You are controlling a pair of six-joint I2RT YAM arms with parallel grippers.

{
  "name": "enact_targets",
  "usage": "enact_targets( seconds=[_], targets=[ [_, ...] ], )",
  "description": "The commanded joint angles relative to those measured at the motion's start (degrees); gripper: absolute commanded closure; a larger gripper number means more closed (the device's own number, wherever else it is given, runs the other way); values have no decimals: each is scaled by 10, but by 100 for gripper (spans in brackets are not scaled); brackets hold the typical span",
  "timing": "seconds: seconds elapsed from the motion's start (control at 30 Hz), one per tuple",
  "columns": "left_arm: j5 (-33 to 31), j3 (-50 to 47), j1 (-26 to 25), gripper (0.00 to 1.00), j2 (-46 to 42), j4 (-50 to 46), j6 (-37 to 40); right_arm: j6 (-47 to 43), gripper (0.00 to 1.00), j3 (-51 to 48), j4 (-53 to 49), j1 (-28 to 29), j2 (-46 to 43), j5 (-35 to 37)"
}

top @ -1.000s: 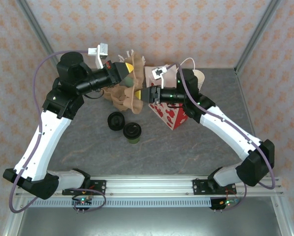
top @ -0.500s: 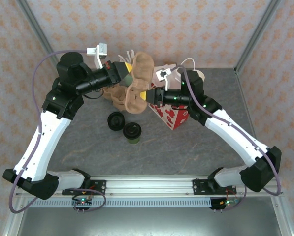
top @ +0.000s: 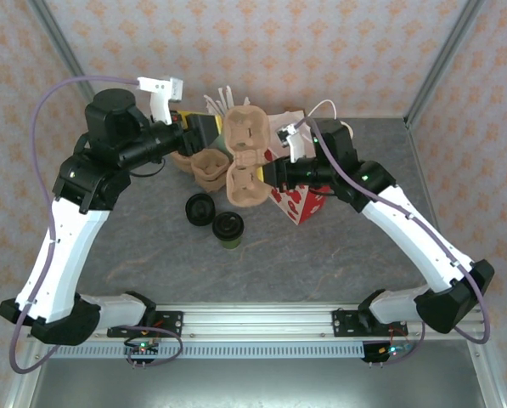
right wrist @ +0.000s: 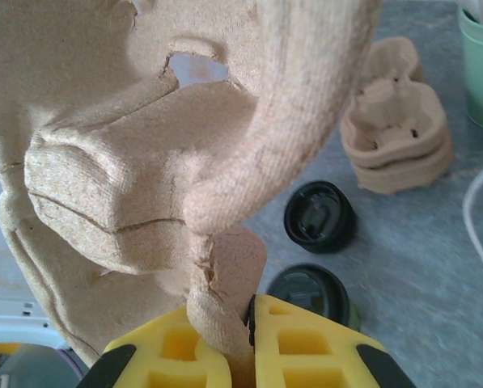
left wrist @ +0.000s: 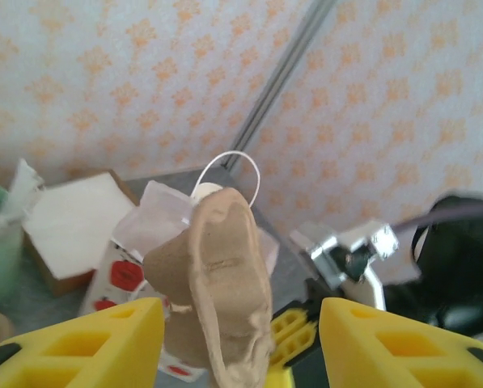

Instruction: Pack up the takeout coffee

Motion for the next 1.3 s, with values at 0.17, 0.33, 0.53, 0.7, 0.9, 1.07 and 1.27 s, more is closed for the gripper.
enact_targets(
  seconds=[0.17,0.33,0.53,0.7,0.9,1.07,1.27],
  targets=[
    [-129,94,-150,46,78,-193,315,-56,90,92,-184,9,33,51],
    [-163,112,-194,44,122,-233,400,-66,90,120,-238,13,45,66],
    [-149,178,-198,41,180,-329,458,-73,90,131,-260,14,46,69],
    [-173,167,-204,38,191,-324,478,-80,90,138,-272,13,51,69],
    [-190,166,-211,38,208,-318,483,-82,90,141,-275,13,53,65],
    [-202,160,-221,40,215,-306,491,-80,89,142,-274,13,55,61],
    [-207,139,-222,44,218,-289,495,-78,90,140,-273,13,52,58]
  ],
)
